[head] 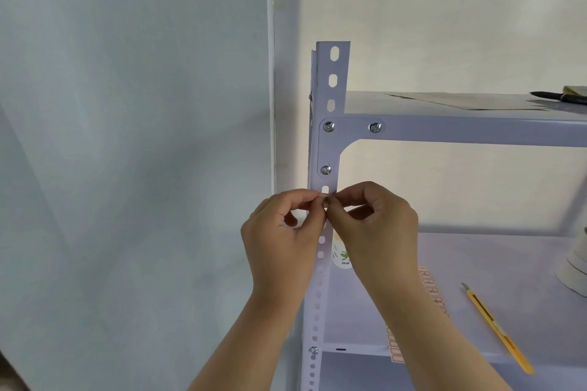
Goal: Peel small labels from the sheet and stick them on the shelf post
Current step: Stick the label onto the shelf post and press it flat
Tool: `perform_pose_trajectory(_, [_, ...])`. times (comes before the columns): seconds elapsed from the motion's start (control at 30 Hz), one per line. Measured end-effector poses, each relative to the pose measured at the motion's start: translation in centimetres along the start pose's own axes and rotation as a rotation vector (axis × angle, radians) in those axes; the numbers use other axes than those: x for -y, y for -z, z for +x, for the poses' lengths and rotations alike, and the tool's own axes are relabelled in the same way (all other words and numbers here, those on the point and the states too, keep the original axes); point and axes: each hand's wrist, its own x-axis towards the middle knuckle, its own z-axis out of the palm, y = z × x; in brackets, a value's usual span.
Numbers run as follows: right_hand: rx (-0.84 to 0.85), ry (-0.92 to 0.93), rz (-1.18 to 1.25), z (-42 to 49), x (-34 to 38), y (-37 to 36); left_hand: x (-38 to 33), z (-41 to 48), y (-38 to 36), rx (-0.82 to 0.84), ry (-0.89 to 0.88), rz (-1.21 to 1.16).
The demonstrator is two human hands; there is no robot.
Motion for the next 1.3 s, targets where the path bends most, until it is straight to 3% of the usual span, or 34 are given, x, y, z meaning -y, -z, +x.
perform_pose_trajectory(0.3, [-0.001, 0.016, -0.016, 0.2, -0.1, 0.0, 0.1, 0.1, 0.1, -0.033, -0.054, 0.076])
perform_pose_trajectory(0.6, [-0.01, 0.023, -0.01, 0.5, -0.5, 0.4, 0.3, 0.1, 0.1, -0.026, 0.027, 0.06])
perform_pose_trajectory(0.9, [0.124, 0.03, 0.017, 0.8, -0.6, 0.8, 0.7, 0.5, 0.6, 0.298, 0.146, -0.103])
perform_pose_trajectory(1.3, [0.108, -0.029, 0.196, 0.6, -1.4, -0.1, 0.6, 1.0, 0.2, 0.267, 0.275, -0.244])
